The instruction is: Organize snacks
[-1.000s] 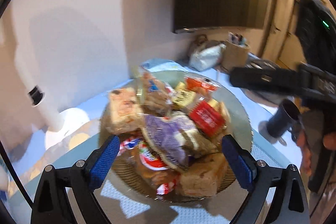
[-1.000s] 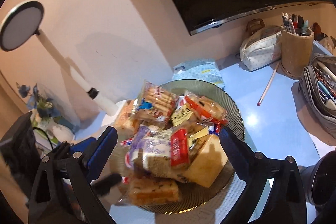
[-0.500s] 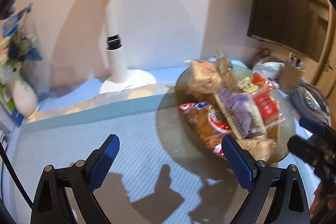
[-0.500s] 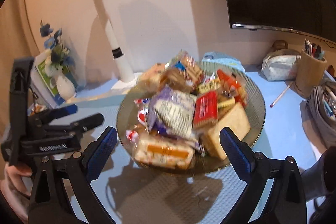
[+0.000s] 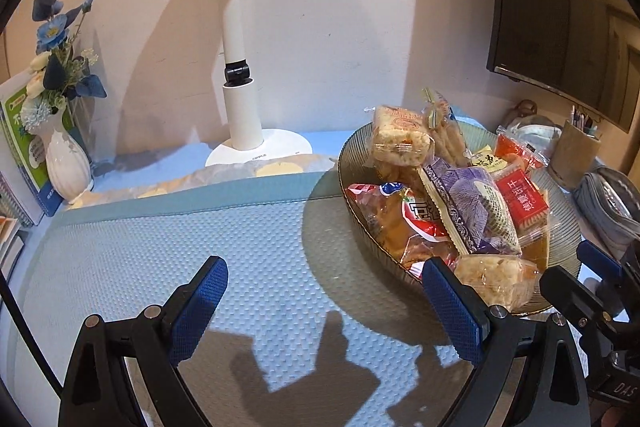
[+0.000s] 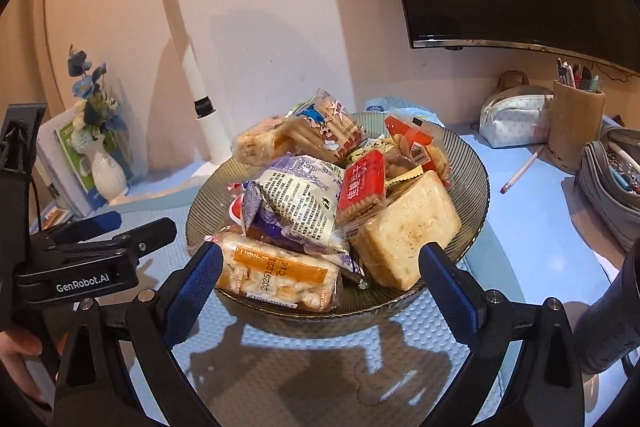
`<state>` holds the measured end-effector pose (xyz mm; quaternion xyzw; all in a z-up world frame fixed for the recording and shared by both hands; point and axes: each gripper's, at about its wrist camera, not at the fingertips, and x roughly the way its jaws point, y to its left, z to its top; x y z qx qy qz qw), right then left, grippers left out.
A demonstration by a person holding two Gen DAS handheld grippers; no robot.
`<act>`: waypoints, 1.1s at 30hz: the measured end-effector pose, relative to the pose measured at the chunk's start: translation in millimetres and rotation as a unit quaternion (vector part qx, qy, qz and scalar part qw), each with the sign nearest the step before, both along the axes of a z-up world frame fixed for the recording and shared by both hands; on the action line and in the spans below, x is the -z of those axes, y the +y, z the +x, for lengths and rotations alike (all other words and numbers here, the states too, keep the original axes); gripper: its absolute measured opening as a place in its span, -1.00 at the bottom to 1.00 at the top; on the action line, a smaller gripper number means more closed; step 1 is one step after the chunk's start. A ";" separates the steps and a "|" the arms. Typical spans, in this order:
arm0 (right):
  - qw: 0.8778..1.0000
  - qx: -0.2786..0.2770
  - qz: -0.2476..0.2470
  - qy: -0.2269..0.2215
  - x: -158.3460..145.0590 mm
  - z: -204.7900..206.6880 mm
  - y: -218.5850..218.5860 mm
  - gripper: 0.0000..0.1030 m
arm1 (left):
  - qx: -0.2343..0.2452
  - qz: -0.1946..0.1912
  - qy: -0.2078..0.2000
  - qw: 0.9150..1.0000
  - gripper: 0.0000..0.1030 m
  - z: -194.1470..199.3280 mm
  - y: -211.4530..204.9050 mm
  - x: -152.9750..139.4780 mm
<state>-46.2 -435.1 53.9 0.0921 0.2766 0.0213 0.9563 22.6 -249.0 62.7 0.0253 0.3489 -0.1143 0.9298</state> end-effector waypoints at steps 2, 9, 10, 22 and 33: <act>1.000 -0.002 -0.007 0.004 -0.3 1.7 0.9 0.93 | -0.001 0.000 0.000 1.000 0.88 0.7 -0.6 0.6; 1.000 -0.004 -0.013 0.006 0.2 1.3 3.0 0.93 | -0.006 0.006 -0.001 1.000 0.88 2.3 -1.2 2.8; 1.000 -0.003 -0.013 0.006 -0.1 1.3 2.8 0.93 | -0.006 0.007 -0.002 1.000 0.88 2.5 -1.5 2.9; 0.999 -0.007 -0.029 0.013 -4.3 5.6 9.9 0.93 | -0.008 0.013 -0.010 1.000 0.96 0.4 -2.7 2.4; 0.999 -0.006 -0.039 0.026 -2.6 11.2 10.9 0.93 | -0.016 0.011 -0.008 1.000 0.98 2.0 0.2 4.7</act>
